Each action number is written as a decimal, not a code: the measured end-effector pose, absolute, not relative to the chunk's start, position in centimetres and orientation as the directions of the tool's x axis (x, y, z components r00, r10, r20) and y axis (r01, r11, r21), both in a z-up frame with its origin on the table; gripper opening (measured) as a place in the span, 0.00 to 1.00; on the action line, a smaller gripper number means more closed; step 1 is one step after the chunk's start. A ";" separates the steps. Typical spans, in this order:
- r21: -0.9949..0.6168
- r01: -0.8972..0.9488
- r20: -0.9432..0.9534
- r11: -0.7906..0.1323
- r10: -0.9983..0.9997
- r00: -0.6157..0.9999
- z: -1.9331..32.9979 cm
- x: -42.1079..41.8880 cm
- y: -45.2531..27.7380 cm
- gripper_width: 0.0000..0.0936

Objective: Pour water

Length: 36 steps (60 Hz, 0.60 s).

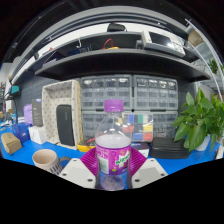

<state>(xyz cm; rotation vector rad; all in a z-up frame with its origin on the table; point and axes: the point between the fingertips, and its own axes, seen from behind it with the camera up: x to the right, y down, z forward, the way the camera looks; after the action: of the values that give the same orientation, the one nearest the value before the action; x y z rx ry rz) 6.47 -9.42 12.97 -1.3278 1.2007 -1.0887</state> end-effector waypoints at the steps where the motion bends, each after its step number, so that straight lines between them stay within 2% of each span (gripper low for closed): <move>1: -0.995 -0.094 0.000 -0.010 -0.995 0.102 13.0 6.4 -9.4 0.40; 11: -0.992 -0.123 0.013 -0.026 -0.994 0.107 12.8 6.5 -9.2 0.56; 12: -0.991 -0.134 0.006 -0.020 -0.994 0.105 12.7 6.4 -9.2 0.62; 20: -0.987 -0.159 -0.039 0.025 -0.996 0.082 13.0 4.9 -9.7 0.94; 23: -0.986 -0.161 -0.045 0.034 -0.997 0.069 13.0 3.8 -10.0 0.90; 36: -0.974 -0.210 -0.095 0.083 -0.994 0.047 11.1 -3.4 -8.9 0.92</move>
<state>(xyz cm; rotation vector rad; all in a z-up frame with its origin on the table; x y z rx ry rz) -3.37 -8.88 11.14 -1.3187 1.3579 -0.9943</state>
